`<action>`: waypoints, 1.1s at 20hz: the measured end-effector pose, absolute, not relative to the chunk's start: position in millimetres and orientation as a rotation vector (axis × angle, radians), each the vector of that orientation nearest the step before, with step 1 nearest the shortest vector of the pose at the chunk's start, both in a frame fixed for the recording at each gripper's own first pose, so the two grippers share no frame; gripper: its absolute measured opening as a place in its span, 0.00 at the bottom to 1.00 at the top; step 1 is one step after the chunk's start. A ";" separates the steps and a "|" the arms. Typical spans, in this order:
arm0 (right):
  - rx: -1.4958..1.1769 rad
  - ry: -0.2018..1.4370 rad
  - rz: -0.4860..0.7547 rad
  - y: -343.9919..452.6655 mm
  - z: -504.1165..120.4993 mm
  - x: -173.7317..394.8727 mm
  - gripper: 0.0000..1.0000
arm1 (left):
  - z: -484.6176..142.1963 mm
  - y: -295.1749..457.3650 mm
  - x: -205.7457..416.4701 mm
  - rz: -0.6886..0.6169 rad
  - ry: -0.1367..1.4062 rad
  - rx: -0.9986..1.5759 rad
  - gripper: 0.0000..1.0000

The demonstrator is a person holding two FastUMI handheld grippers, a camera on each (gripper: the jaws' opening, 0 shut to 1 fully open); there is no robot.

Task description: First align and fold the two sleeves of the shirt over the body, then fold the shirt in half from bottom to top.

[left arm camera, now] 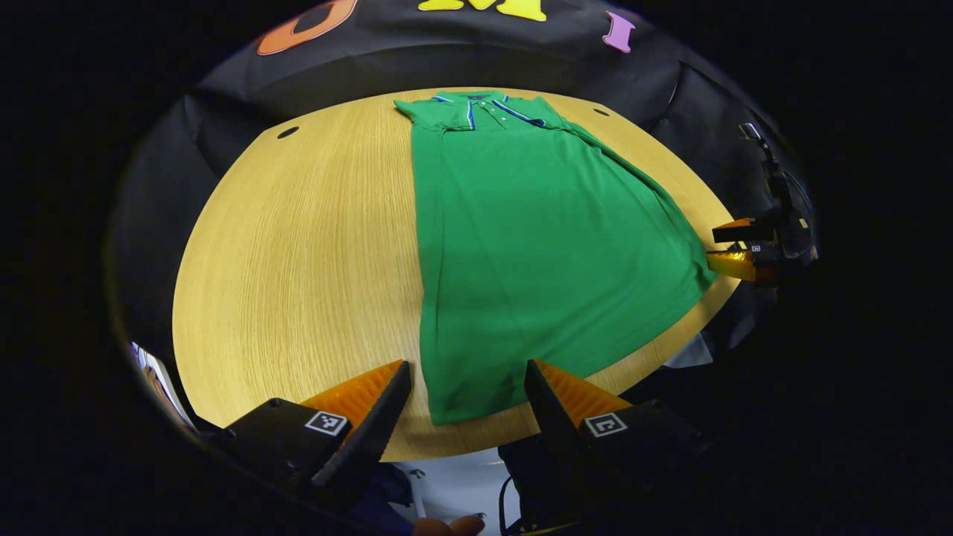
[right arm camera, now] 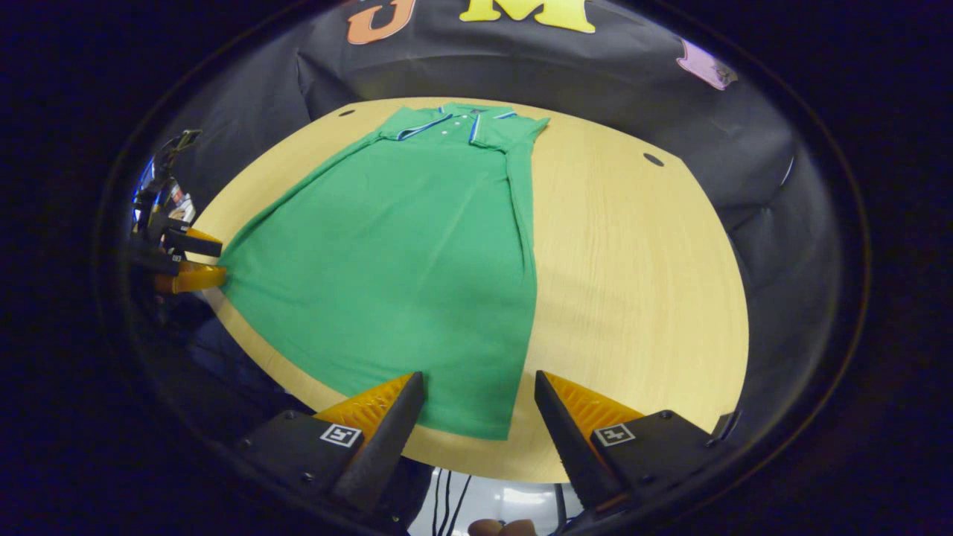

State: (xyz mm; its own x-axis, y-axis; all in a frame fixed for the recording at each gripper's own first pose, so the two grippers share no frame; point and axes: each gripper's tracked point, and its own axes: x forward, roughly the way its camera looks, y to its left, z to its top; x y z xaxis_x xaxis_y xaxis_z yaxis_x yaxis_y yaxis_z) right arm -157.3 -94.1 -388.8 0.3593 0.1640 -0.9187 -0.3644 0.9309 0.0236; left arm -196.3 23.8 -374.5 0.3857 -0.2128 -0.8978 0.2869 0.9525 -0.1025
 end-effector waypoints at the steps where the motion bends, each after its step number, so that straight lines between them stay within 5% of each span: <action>1: -0.188 1.165 0.339 -93.6 -391.4 -159.2 0.96 | -376.1 22.0 -197.4 -0.322 1.139 0.071 0.99; 10: -0.156 1.192 0.335 -89.7 -402.6 -166.9 0.95 | -386.8 22.5 -201.3 -0.294 1.142 0.135 1.00; 12: -0.151 1.189 0.341 -89.0 -403.9 -168.6 0.86 | -386.3 17.5 -203.2 -0.287 1.138 0.134 0.91; 13: -0.148 1.183 0.343 -88.9 -403.4 -168.9 0.70 | -386.8 12.0 -203.4 -0.295 1.136 0.135 0.85; 17: -0.127 1.207 0.383 -82.2 -401.9 -170.0 0.05 | -384.8 -1.6 -202.1 -0.335 1.118 0.165 0.07; 22: -0.040 1.208 0.398 -73.5 -388.6 -164.9 0.04 | -373.4 1.6 -188.9 -0.316 1.123 0.052 0.03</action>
